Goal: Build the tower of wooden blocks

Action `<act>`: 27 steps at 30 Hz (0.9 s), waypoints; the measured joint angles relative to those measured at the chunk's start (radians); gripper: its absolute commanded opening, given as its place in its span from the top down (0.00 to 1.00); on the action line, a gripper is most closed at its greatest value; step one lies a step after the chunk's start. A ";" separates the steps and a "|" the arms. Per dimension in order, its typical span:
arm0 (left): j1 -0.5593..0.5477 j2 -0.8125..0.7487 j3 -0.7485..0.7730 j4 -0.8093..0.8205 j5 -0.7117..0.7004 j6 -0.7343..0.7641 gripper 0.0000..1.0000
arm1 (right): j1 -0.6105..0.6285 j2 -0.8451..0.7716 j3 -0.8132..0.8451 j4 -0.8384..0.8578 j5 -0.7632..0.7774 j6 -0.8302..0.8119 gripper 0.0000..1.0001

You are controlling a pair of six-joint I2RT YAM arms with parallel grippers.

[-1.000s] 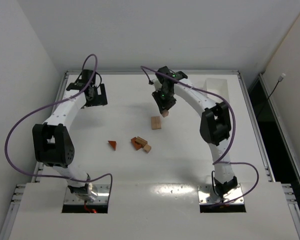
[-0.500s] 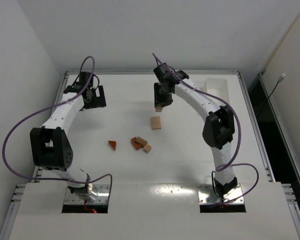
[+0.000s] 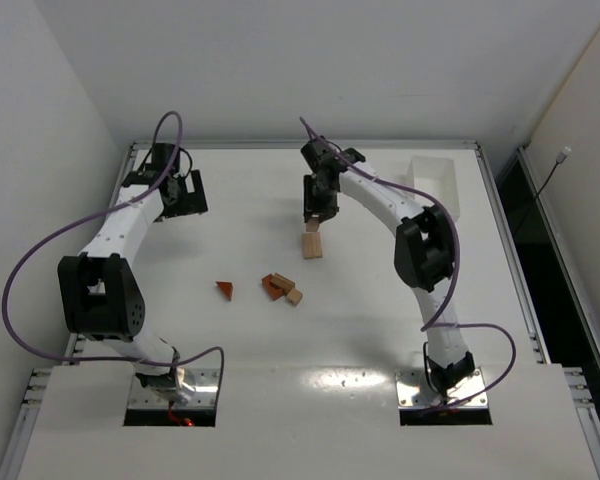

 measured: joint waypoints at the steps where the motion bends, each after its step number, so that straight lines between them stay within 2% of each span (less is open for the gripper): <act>1: 0.000 0.000 0.000 0.000 0.001 0.000 0.00 | 0.000 0.008 0.000 0.000 -0.002 0.000 1.00; 27: 0.010 0.004 0.000 0.001 0.010 -0.001 0.00 | 0.000 0.076 -0.010 0.026 0.008 -0.019 1.00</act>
